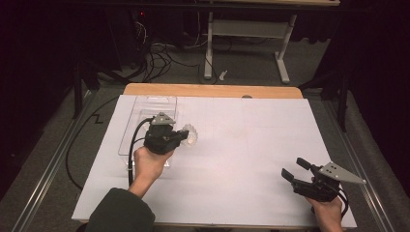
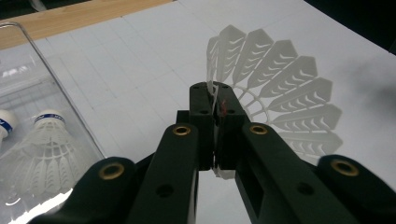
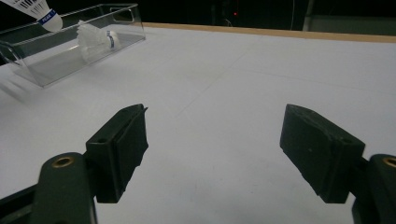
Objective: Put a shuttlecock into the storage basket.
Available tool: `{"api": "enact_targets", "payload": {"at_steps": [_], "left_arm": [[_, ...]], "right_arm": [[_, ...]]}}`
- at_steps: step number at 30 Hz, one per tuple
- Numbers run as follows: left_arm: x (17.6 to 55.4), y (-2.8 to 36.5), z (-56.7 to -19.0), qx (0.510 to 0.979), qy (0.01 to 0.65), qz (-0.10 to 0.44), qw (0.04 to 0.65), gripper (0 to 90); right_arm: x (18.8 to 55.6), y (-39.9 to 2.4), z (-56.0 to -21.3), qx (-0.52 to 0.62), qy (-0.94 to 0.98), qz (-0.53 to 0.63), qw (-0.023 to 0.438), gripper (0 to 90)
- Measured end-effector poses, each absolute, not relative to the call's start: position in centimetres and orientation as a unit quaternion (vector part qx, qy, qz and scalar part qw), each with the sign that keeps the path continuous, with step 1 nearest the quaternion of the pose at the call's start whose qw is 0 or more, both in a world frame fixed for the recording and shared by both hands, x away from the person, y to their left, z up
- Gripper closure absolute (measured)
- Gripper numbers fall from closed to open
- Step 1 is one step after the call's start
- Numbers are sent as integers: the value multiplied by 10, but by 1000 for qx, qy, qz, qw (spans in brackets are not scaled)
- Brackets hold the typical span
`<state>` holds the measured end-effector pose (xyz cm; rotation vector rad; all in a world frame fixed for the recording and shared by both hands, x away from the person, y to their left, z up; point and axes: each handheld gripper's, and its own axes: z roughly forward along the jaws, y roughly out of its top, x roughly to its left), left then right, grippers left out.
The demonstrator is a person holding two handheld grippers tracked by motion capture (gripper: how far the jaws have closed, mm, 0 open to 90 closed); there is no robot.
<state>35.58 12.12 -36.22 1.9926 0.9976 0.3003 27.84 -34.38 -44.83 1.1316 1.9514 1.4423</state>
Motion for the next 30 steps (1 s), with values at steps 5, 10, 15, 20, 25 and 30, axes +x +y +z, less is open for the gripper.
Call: {"api": "enact_targets", "payload": {"at_steps": [5,10,15,20,25,30], "left_arm": [[356,126,-361,798,404,123,430,882],[356,130,-360,795,408,124,430,882],[356,135,-359,794,410,127,430,882],[357,139,-358,792,414,129,429,882],[357,144,-358,791,418,131,427,881],[357,150,-356,789,423,134,425,881]], "right_arm": [[278,-344,-448,411,709,524,230,236],[278,-344,-448,411,709,525,230,236],[278,-344,-448,411,709,525,230,236],[278,-344,-448,411,709,525,229,236],[278,-344,-448,412,709,525,229,236],[278,-343,-448,411,709,525,229,236]]}}
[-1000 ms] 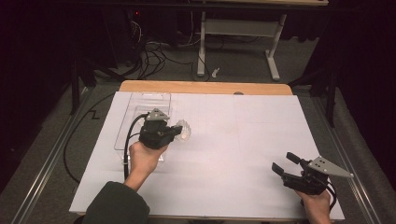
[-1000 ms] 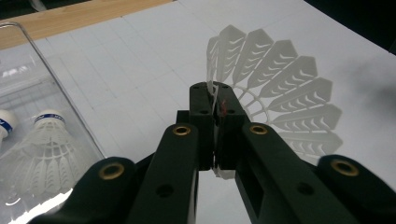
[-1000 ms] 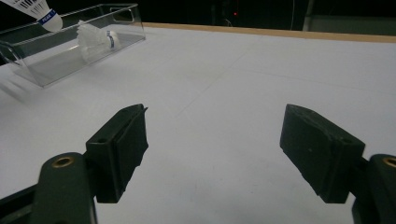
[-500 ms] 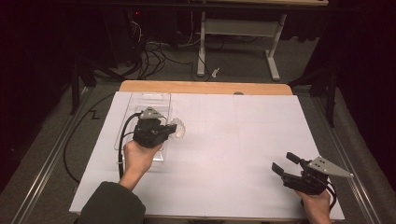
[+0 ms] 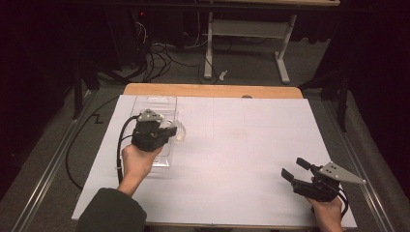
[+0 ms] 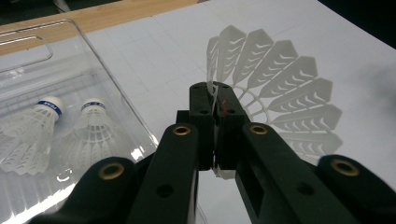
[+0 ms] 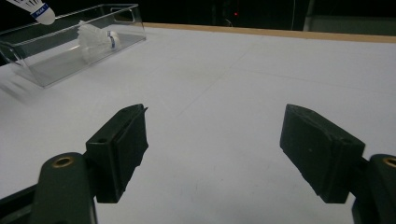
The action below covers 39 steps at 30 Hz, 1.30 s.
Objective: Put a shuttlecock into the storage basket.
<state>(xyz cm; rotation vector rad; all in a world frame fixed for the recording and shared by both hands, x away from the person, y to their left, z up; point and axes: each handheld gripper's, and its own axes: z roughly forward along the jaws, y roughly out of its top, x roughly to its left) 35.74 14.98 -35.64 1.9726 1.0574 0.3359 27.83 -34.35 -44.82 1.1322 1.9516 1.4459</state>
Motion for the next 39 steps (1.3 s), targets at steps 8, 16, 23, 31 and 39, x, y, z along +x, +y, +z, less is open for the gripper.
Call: {"api": "enact_targets", "payload": {"at_steps": [8,16,23,31,39], "left_arm": [[359,161,-354,785,433,142,421,881],[361,170,-353,780,444,146,416,880],[365,177,-355,776,455,147,410,879],[370,182,-358,772,467,146,405,876],[376,184,-362,771,477,147,395,874]], "right_arm": [[278,-343,-448,411,709,525,229,235],[278,-343,-448,411,709,526,229,235],[278,-343,-448,411,708,526,228,236],[278,-343,-448,412,708,526,228,235],[278,-343,-448,412,708,527,228,235]]}}
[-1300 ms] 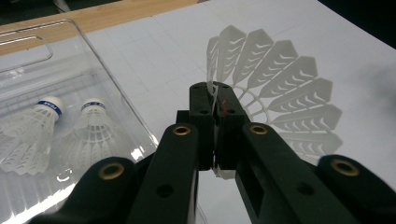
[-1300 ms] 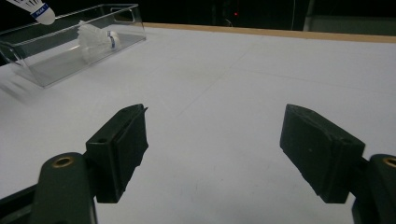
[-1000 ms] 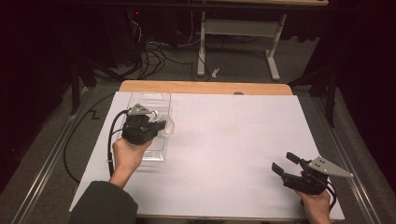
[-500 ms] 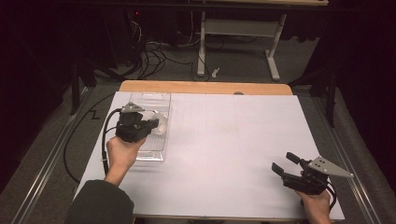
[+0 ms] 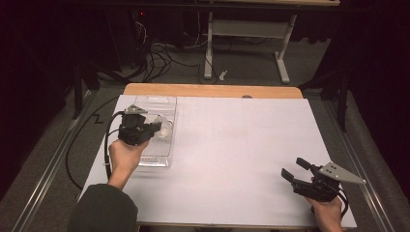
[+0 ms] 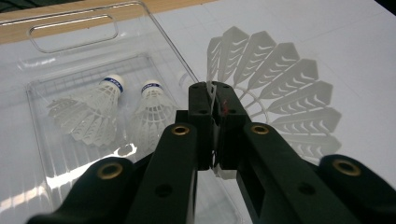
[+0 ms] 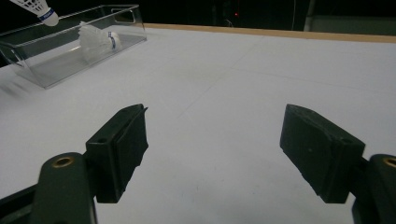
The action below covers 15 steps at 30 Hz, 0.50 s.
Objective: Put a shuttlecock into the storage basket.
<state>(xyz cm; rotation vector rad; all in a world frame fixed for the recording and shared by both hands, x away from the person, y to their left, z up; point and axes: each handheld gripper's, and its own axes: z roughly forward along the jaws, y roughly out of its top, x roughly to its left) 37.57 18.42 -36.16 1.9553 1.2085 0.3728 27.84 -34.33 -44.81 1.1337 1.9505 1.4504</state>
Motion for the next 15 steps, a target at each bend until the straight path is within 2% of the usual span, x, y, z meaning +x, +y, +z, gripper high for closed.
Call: {"api": "enact_targets", "payload": {"at_steps": [15], "left_arm": [[387,184,-369,771,489,143,382,872]], "right_arm": [[278,-343,-448,412,708,527,227,235]]}}
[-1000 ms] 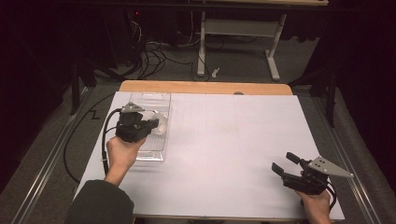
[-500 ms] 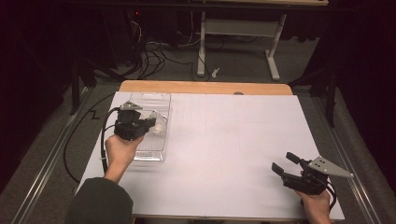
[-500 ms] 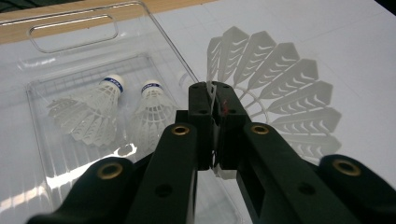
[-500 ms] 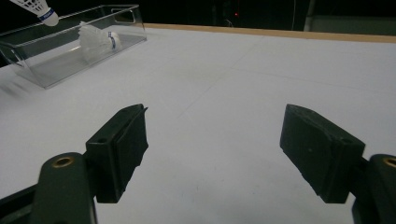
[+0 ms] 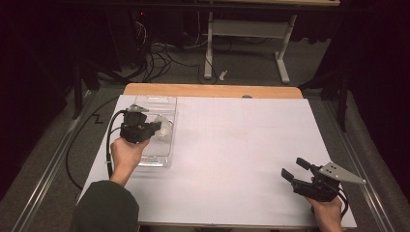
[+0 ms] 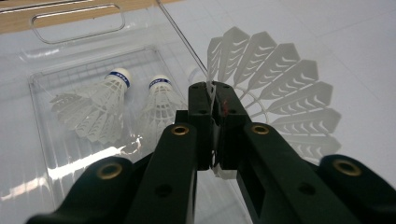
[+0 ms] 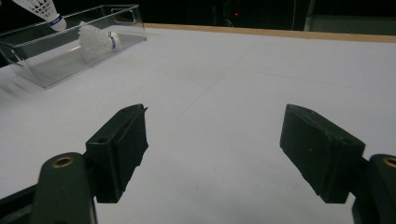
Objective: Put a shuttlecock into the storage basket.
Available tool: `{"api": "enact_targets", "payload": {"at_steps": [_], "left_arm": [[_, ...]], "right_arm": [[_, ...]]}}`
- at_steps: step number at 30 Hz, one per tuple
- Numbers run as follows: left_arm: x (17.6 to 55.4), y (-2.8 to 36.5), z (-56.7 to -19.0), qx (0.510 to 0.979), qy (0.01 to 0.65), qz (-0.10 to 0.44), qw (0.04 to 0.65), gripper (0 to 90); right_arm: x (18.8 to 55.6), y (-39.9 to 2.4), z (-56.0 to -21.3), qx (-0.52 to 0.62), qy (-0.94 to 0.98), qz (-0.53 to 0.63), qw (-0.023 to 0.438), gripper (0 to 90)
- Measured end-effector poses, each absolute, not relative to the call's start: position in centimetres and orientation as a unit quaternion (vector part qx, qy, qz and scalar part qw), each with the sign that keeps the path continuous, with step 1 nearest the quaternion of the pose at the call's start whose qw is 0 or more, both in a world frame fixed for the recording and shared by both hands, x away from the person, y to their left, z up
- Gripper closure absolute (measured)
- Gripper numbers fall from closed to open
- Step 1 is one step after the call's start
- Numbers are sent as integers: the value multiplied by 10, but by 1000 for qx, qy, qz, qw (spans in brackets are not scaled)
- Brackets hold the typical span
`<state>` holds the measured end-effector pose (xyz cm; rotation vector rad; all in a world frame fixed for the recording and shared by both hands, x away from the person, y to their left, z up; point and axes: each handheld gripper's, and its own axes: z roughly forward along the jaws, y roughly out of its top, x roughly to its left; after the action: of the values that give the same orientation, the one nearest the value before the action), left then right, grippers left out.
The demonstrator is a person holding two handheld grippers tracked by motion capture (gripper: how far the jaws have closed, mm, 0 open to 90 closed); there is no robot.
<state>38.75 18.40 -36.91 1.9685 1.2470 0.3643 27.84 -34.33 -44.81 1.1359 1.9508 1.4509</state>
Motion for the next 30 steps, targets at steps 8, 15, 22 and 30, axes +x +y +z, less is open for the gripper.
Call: {"api": "enact_targets", "payload": {"at_steps": [8,15,22,30], "left_arm": [[396,184,-375,771,499,138,371,870],[400,184,-378,769,505,137,367,868],[402,184,-381,770,508,136,361,866],[404,184,-382,769,512,136,357,746]], "right_arm": [[278,-343,-448,412,708,527,227,235],[278,-343,-448,412,708,527,228,235],[278,-343,-448,412,708,527,228,235],[278,-343,-448,411,707,528,228,235]]}}
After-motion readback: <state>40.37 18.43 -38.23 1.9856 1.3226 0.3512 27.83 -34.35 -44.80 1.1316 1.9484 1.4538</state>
